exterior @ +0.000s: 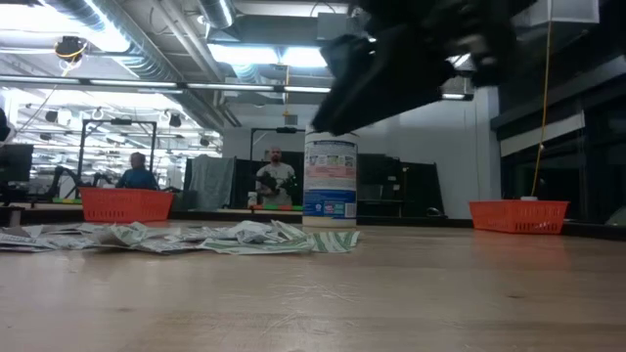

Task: Pick & Place First Aid Supplies
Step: Put the blue alcohol pad into the blue bin

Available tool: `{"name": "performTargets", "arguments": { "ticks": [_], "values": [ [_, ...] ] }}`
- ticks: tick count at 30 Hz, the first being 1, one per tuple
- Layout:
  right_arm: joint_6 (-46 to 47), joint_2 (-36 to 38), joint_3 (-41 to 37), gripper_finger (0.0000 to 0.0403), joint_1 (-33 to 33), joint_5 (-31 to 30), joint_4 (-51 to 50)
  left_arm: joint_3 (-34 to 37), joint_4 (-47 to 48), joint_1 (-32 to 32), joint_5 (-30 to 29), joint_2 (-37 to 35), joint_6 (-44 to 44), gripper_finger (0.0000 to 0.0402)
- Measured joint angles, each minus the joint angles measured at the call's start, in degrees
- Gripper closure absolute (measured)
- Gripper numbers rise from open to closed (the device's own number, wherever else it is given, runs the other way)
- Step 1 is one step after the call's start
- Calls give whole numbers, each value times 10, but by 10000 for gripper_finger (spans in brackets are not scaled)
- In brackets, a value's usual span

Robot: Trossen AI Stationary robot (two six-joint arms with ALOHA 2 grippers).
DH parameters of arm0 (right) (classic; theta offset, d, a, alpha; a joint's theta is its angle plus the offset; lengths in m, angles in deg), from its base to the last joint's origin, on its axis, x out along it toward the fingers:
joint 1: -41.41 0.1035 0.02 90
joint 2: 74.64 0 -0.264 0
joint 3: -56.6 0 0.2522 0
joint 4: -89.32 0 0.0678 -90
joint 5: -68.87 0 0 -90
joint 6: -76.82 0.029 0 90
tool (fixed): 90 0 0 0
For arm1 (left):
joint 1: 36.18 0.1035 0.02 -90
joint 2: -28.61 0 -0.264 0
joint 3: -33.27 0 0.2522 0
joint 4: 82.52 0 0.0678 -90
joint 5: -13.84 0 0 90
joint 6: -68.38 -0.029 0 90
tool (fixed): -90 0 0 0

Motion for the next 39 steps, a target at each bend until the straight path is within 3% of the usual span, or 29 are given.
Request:
{"name": "performTargets", "arguments": {
  "ticks": [11,39],
  "values": [
    [-75,-90,0,265,-36,-10,161,0,0,0,0,0,0,398],
    [-104,-178,5,270,-54,-4,220,0,0,0,0,0,0,398]
  ]
}}
